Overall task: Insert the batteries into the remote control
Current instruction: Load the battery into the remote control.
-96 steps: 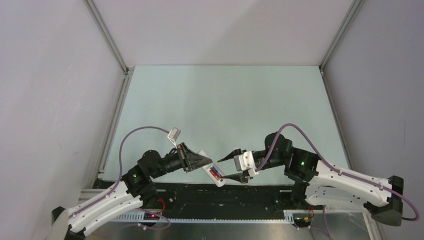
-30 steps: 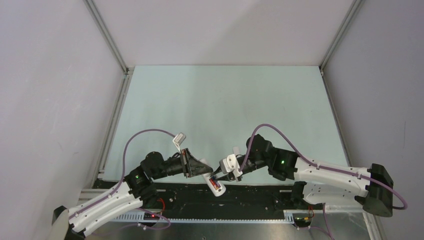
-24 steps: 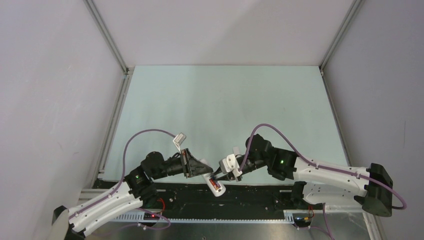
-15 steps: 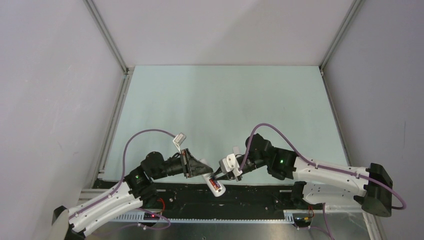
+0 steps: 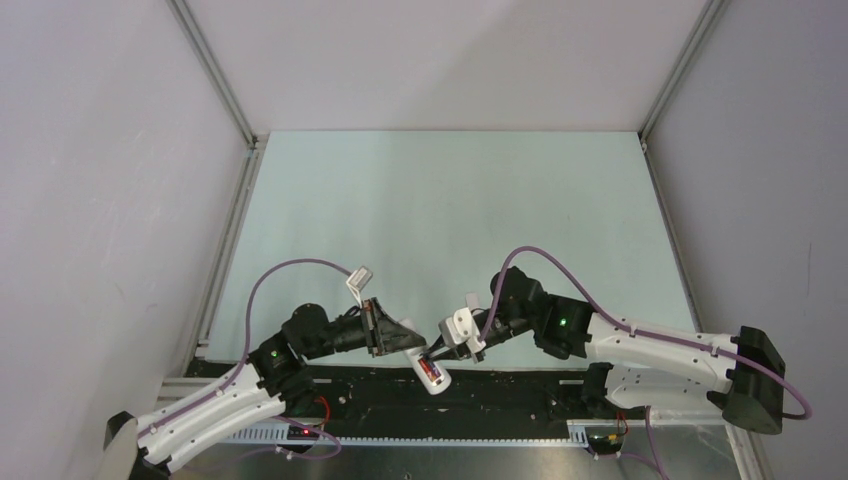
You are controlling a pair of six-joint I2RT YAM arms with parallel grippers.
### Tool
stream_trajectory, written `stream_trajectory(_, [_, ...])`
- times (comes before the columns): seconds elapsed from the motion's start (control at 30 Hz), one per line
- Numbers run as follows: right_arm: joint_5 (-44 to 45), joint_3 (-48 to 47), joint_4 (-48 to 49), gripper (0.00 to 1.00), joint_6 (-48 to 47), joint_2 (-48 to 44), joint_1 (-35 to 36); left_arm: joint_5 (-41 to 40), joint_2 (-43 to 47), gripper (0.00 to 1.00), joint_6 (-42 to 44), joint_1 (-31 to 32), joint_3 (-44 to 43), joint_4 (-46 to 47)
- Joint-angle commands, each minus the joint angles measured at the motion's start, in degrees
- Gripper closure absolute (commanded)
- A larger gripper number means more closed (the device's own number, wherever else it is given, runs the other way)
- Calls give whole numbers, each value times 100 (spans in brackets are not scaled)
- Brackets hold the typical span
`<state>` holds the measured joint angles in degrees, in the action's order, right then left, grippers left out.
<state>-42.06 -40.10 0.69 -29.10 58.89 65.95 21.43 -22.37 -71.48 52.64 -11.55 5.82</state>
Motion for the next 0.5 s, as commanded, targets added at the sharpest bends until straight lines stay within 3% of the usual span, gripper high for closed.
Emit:
stream_trajectory(0.0, [-184,102,-452,83,-66,98,-4,132,52,100,-122,1,-150,472])
stream_trajectory(0.47, [-146,161,-760,85,-157,145,69,-50,186,100,-251,5,-160,531])
